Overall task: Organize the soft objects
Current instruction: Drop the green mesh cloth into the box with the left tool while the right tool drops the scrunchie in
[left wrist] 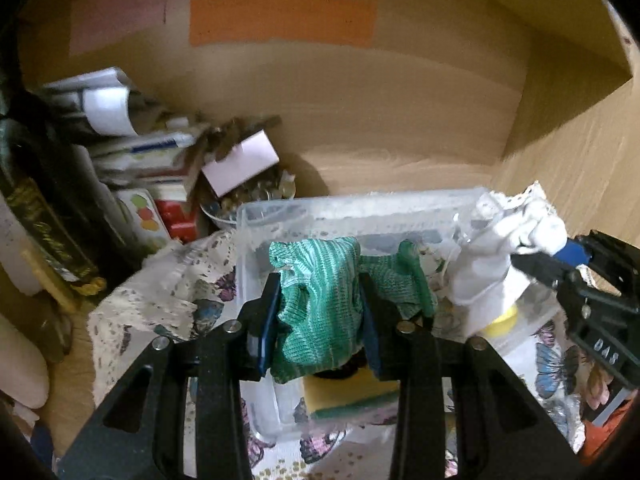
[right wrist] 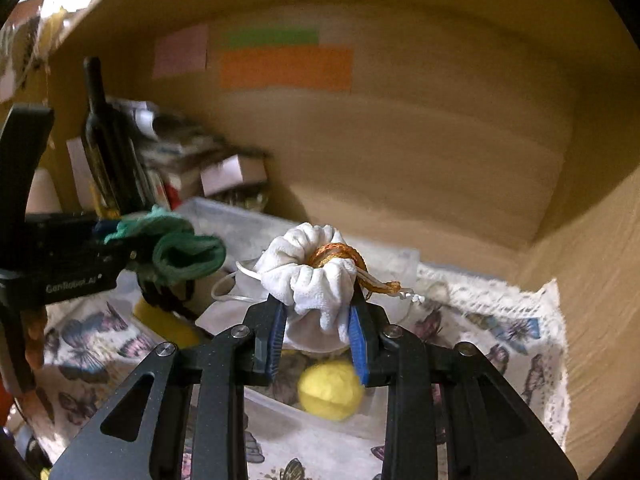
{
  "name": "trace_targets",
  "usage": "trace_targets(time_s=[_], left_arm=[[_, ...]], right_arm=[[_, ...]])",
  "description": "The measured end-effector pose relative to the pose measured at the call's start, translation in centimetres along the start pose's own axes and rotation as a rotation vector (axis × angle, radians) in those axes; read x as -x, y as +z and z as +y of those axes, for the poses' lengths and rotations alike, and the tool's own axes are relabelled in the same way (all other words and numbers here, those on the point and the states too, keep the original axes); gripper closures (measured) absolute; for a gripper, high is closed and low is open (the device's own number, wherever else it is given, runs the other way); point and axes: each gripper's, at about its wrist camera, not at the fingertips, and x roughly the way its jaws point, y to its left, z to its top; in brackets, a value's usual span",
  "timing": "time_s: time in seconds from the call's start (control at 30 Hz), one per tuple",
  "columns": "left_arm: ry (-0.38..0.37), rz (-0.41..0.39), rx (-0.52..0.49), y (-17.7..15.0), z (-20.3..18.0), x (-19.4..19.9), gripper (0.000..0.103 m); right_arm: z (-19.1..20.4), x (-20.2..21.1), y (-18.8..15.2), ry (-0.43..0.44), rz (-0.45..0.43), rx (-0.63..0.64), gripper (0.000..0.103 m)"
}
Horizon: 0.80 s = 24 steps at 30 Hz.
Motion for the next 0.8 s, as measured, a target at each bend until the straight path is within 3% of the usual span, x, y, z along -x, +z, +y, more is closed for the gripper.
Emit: trace_targets(time_s=[0.13, 0.33, 0.47, 0.53, 0.7, 0.8], left_arm=[[-0.014, 0.062, -0.002, -0.3, 0.1, -2.0, 0.066], [-0.001, 0.053, -0.027, -0.5, -0.4, -1.9, 0.055], [-0.024, 0.056, -0.01, -0.4, -0.2, -1.3, 0.049], [-0.042, 0.047, -0.004, -0.3, -0.3, -0.7, 0.04], [-0.04, -0.001, -0.019, -0.3, -0.8, 2.0, 0.03], [-0.028, -0.045, -0.031, -0.4, -1.2, 4.0, 0.023]], right_arm=[[0.8, -1.8, -0.6, 0.013, 0.063, 0.036, 0.077], [1.9, -3.7, -1.6, 0.026, 0.13, 0.096, 0.074], [1.4, -3.6, -1.4, 0.01, 0.146, 0.082, 0.065], [1.1, -3.3, -1.3, 0.009, 0.148, 0.077, 0.059], [1.3, -1.7, -1.0, -0.014, 0.106, 0.079, 0.032], [1.3, 0.1, -0.8, -0.017, 0.062, 0.072, 0.03]])
